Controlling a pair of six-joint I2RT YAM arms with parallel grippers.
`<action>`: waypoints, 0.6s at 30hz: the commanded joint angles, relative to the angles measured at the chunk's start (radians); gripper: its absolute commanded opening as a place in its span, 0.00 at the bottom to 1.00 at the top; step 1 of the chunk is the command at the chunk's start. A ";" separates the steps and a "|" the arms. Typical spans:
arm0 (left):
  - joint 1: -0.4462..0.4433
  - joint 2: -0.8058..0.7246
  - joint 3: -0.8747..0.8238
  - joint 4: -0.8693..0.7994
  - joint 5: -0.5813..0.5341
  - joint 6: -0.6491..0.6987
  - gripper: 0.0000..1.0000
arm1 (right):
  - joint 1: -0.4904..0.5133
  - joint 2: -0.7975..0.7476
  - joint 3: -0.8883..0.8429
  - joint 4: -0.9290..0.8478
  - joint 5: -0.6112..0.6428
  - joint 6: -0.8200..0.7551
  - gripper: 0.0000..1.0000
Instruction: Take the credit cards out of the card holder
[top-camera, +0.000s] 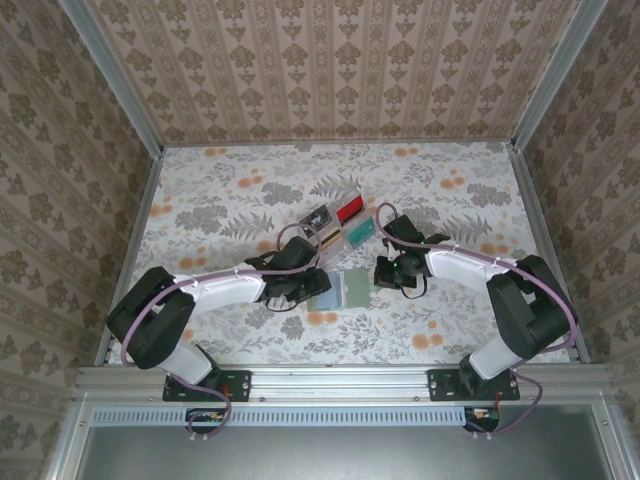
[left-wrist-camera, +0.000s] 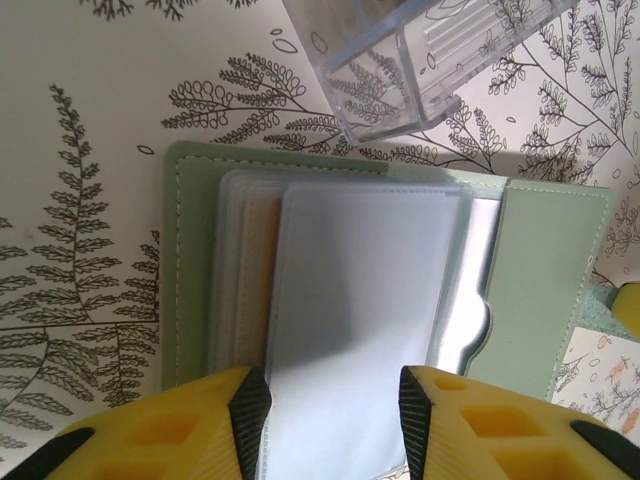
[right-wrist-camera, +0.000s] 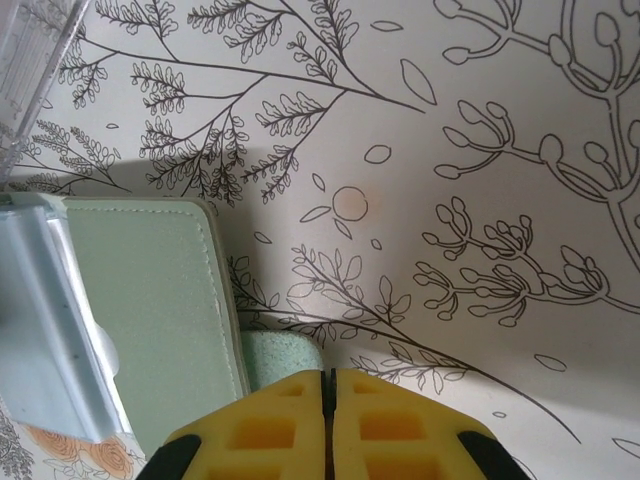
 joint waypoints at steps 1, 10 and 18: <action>-0.004 0.027 0.020 -0.013 0.044 0.033 0.44 | -0.001 0.022 -0.005 0.015 -0.010 -0.008 0.09; -0.033 0.061 0.063 -0.029 0.048 0.058 0.44 | 0.009 0.049 -0.005 0.034 -0.034 -0.004 0.09; -0.046 0.065 0.080 -0.030 0.049 0.072 0.44 | 0.016 0.054 -0.005 0.029 -0.031 0.001 0.10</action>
